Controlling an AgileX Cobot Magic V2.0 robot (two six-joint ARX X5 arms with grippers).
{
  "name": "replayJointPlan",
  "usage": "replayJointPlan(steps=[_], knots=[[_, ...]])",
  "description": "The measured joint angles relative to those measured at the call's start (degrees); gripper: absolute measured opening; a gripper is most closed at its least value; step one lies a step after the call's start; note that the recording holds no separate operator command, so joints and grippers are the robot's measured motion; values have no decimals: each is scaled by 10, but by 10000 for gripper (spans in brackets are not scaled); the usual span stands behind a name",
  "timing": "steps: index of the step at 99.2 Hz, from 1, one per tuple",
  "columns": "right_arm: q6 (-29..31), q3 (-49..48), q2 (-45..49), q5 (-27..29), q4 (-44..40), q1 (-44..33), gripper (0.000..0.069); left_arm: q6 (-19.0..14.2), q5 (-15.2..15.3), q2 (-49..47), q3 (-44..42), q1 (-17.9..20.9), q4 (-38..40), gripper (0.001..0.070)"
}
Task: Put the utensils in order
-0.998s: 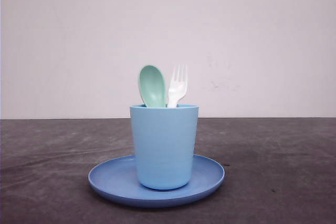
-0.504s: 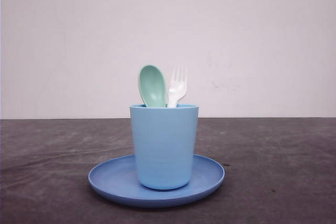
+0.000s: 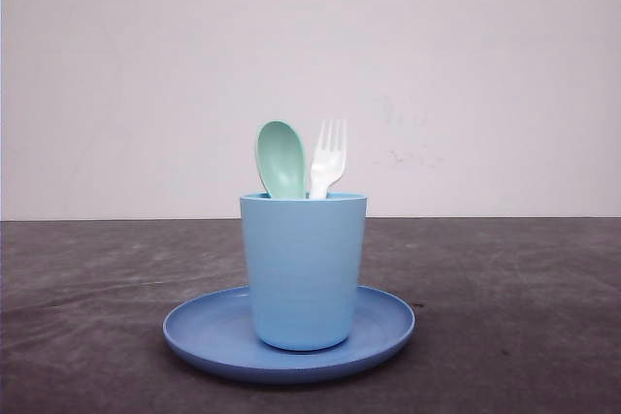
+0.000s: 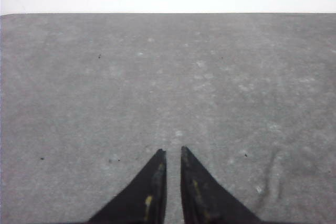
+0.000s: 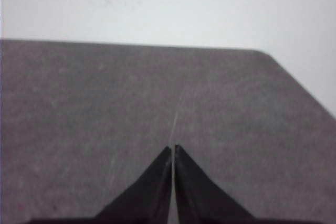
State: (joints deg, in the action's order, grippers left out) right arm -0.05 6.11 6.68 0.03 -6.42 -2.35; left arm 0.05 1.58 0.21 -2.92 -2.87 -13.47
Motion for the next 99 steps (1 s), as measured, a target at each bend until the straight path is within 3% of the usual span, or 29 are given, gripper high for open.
replayJointPlan(steps=[17,99], knots=[[0,-53,-63,0,-17,-5,7,0,0,0,0,0,0,24],[-1,-53,-64,0,-31,-8,7,0,0,0,0,0,0,24]])
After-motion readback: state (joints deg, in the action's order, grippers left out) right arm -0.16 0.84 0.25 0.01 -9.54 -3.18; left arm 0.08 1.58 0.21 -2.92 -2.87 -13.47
